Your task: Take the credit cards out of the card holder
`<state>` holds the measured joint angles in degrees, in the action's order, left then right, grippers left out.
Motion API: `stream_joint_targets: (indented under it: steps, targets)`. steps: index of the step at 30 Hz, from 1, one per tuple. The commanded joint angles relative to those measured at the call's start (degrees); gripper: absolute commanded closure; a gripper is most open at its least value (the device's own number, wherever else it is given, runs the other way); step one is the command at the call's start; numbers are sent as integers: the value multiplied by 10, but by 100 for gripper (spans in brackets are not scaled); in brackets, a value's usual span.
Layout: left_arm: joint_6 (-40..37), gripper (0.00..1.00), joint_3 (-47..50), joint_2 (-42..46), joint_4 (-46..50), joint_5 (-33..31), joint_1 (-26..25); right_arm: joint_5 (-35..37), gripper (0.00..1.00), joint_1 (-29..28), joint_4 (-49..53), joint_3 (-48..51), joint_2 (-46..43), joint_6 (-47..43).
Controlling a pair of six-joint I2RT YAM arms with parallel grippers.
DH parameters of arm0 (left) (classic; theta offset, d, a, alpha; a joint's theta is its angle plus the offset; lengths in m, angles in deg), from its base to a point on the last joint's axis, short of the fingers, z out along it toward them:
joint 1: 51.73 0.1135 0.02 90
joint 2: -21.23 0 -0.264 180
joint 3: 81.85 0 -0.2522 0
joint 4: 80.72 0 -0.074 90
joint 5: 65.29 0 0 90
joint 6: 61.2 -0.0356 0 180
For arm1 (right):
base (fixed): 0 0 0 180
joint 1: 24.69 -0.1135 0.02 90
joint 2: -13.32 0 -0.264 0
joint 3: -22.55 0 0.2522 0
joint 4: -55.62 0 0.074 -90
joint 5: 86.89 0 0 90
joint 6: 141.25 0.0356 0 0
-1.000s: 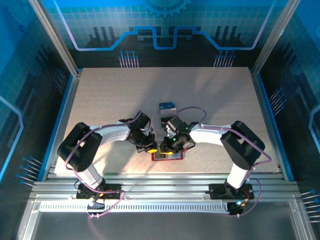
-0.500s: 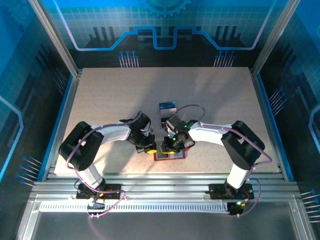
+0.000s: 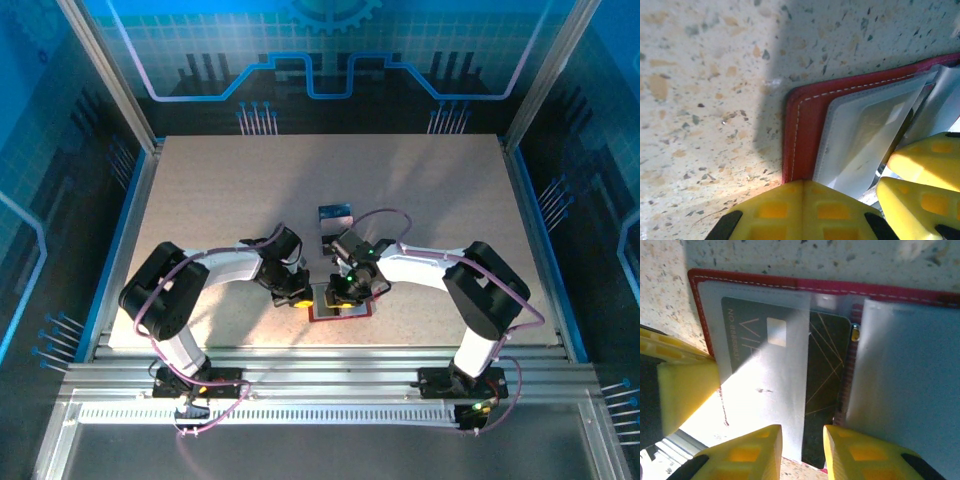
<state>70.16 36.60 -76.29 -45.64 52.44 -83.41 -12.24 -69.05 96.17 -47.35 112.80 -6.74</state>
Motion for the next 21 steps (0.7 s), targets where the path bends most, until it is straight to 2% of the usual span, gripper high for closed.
stream_joint_targets:
  steps: [1, 10, 21]
  targets:
    - [-20, 100, 13, -21, 37, -18, -3, 27, 71, -6, 50, -8, -9, -11]
    - [-20, 100, -11, -8, 50, -19, -4, 2, 69, -1, 5, 6, -53, 7]
    - [-14, 100, -85, 14, 85, -23, -22, -39, 68, 40, -38, 46, -85, 16]
